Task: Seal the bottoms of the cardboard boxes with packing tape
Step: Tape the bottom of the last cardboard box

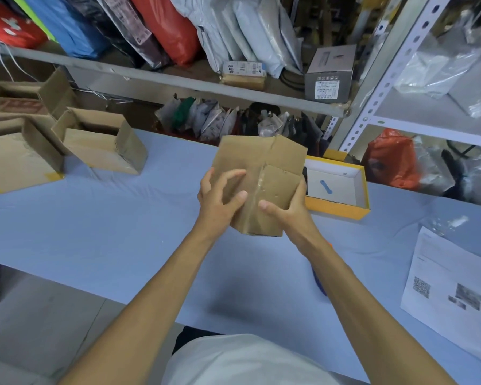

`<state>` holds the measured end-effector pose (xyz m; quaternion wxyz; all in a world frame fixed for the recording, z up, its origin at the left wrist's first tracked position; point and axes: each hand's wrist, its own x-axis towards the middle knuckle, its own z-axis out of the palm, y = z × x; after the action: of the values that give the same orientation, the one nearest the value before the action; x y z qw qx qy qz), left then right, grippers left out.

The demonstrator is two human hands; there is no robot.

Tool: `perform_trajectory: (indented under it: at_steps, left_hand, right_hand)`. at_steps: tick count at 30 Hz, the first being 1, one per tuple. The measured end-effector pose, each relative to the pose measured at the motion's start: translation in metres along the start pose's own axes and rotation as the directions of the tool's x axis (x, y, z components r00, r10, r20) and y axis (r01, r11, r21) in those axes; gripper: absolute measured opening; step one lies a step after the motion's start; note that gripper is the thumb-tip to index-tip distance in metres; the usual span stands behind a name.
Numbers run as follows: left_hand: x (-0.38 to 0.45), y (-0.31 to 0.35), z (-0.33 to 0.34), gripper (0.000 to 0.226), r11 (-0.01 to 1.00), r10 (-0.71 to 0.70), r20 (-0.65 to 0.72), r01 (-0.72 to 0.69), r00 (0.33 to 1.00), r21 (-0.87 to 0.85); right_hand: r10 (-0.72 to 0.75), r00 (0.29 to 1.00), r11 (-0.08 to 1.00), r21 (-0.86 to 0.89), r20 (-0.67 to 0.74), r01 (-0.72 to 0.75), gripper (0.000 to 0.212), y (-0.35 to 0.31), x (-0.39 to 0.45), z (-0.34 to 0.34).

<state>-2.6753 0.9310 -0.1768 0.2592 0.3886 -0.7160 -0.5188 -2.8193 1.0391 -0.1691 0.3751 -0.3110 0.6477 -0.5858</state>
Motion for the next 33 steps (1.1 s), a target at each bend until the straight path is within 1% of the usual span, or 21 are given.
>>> perform_trajectory:
  at_steps: [1, 2, 3, 4, 5, 6, 8, 9, 10, 11, 12, 13, 14, 15, 18, 20, 23, 26, 28, 30, 33]
  left_hand:
    - [0.000, 0.001, -0.001, 0.060, 0.996, -0.032, 0.025, 0.030, 0.999, 0.083]
    - [0.001, 0.002, -0.002, 0.084, 0.987, -0.084, 0.041, 0.077, 0.996, 0.138]
    - [0.003, 0.003, -0.002, 0.106, 0.977, -0.134, 0.046, 0.125, 0.990, 0.172]
    - [0.005, 0.003, -0.002, 0.121, 0.970, -0.166, 0.043, 0.156, 0.985, 0.188]
    - [0.007, 0.001, -0.003, 0.128, 0.967, -0.178, 0.031, 0.170, 0.983, 0.188]
    - [0.009, -0.002, -0.003, 0.131, 0.971, -0.174, 0.003, 0.171, 0.985, 0.168]
    - [0.011, -0.010, -0.008, 0.125, 0.982, -0.151, -0.108, 0.162, 0.983, 0.094]
    - [0.011, -0.016, -0.011, 0.117, 0.985, -0.156, -0.169, 0.166, 0.973, 0.050]
    - [0.010, -0.023, -0.014, 0.107, 0.987, -0.152, -0.209, 0.158, 0.966, 0.012]
    - [0.009, -0.028, -0.018, 0.093, 0.992, -0.124, -0.226, 0.126, 0.966, -0.007]
    - [0.009, -0.033, -0.022, 0.078, 0.997, -0.083, -0.232, 0.083, 0.969, -0.010]
    - [0.008, -0.036, -0.027, 0.068, 0.999, -0.045, -0.237, 0.042, 0.970, -0.015]
    - [0.007, -0.038, -0.032, 0.063, 1.000, -0.016, -0.243, 0.009, 0.970, -0.028]
    - [0.007, -0.039, -0.038, 0.062, 0.999, 0.004, -0.248, -0.013, 0.969, -0.036]
    - [0.009, -0.041, -0.061, 0.064, 0.999, 0.030, -0.241, -0.023, 0.970, 0.031]
    - [0.007, -0.046, -0.083, 0.066, 0.997, 0.035, -0.243, -0.017, 0.969, 0.077]
    - [0.002, -0.054, -0.127, 0.068, 0.994, 0.009, -0.279, 0.023, 0.960, 0.110]
    - [-0.012, -0.067, -0.179, 0.069, 0.992, -0.034, -0.342, 0.073, 0.939, 0.102]
    - [-0.024, -0.080, -0.217, 0.079, 0.987, -0.068, -0.383, 0.118, 0.921, 0.108]
    - [-0.033, -0.095, -0.255, 0.087, 0.979, -0.111, -0.392, 0.169, 0.913, 0.118]
    - [-0.043, -0.120, -0.312, 0.088, 0.965, -0.160, -0.405, 0.228, 0.900, 0.127]
  right_hand:
    - [0.001, 1.000, 1.000, -0.011, -0.015, -0.001, 0.124, 0.001, 0.000, -0.002]
    - [-0.002, 1.000, 0.999, -0.048, -0.026, 0.001, 0.127, 0.000, 0.000, -0.003]
    - [-0.005, 0.999, 0.993, -0.121, -0.036, 0.001, 0.131, -0.002, 0.001, -0.002]
    - [0.001, 0.999, 0.976, -0.216, -0.045, -0.011, 0.136, -0.004, 0.002, -0.001]
    - [0.014, 0.998, 0.954, -0.298, -0.059, -0.031, 0.137, -0.004, 0.004, -0.001]
    - [0.027, 0.997, 0.943, -0.330, -0.070, -0.048, 0.134, -0.005, 0.006, -0.002]
    - [0.042, 0.996, 0.969, -0.239, -0.075, -0.059, 0.113, -0.008, 0.011, -0.008]
    - [0.034, 0.997, 0.981, -0.186, -0.073, -0.047, 0.096, -0.010, 0.015, -0.013]
    - [0.003, 0.997, 0.982, -0.189, -0.076, -0.018, 0.077, -0.013, 0.018, -0.017]
    - [-0.037, 0.996, 0.969, -0.247, -0.084, 0.015, 0.062, -0.017, 0.021, -0.019]
    - [-0.070, 0.994, 0.945, -0.323, -0.088, 0.038, 0.053, -0.019, 0.023, -0.020]
    - [-0.095, 0.992, 0.919, -0.391, -0.082, 0.056, 0.050, -0.020, 0.025, -0.018]
    - [-0.108, 0.992, 0.894, -0.443, -0.060, 0.070, 0.053, -0.020, 0.026, -0.015]
    - [-0.096, 0.995, 0.875, -0.479, -0.031, 0.069, 0.064, -0.019, 0.026, -0.010]
    - [-0.018, 1.000, 0.853, -0.521, 0.022, 0.027, 0.109, -0.015, 0.030, 0.013]
    - [-0.062, 0.996, 0.821, -0.565, 0.057, 0.083, 0.119, -0.012, 0.034, 0.035]
    - [-0.111, 0.986, 0.750, -0.640, 0.127, 0.167, 0.112, -0.009, 0.044, 0.077]
    - [-0.120, 0.961, 0.669, -0.695, 0.251, 0.265, 0.089, -0.008, 0.056, 0.127]
    - [-0.130, 0.934, 0.654, -0.679, 0.333, 0.333, 0.081, -0.009, 0.058, 0.165]
    - [-0.156, 0.912, 0.650, -0.656, 0.379, 0.384, 0.081, -0.011, 0.057, 0.207]
    - [-0.197, 0.899, 0.633, -0.649, 0.391, 0.422, 0.091, -0.014, 0.053, 0.271]
